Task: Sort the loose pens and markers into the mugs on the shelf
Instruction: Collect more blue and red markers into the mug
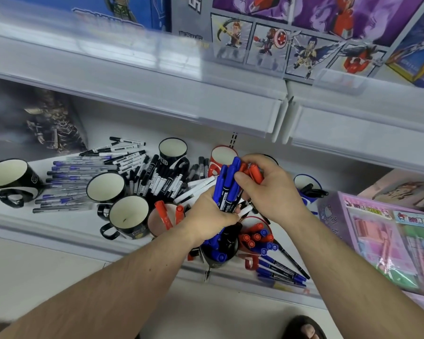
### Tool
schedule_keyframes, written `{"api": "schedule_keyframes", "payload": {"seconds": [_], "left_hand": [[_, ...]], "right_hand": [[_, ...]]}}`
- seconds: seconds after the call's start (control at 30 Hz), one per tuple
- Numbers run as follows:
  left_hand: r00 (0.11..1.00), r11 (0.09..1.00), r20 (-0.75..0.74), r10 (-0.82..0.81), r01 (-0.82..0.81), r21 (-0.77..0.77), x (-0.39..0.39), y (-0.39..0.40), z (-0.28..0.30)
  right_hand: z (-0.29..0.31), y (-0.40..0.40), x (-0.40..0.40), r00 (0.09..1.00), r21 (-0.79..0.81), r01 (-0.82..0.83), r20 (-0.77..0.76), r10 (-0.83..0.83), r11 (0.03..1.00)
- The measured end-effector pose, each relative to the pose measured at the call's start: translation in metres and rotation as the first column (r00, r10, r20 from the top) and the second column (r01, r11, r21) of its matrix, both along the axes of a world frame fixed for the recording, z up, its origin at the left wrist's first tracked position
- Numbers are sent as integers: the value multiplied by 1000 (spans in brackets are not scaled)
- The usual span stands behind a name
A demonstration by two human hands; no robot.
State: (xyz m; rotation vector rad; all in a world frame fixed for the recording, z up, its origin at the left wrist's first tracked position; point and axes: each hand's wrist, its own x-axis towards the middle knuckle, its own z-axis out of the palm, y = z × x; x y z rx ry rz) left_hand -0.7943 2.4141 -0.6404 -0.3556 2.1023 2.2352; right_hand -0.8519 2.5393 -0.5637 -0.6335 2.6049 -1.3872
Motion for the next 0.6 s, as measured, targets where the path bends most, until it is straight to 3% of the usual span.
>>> {"api": "schedule_keyframes", "payload": {"seconds": [0.13,0.27,0.37,0.47,0.6], "left_hand": [[997,998,75,-31,28,47,0,-1,2],[967,974,143,-211,196,111,4,-2,5],[941,946,148,-304,280,164,7,-1,8],[954,961,133,-270,259,94,6,2,8],[987,988,76,-141,145,-48,3,5,0]], "right_hand": [[1,5,-1,999,-22,-28,26,28,999],[-2,13,-5,997,54,-42,64,39,998],[-3,16,-5,995,24,-18,101,15,1000],[-4,17,-4,987,-21,34,155,-30,999],[-12,12,0,991,4,121,57,-121,993]]}}
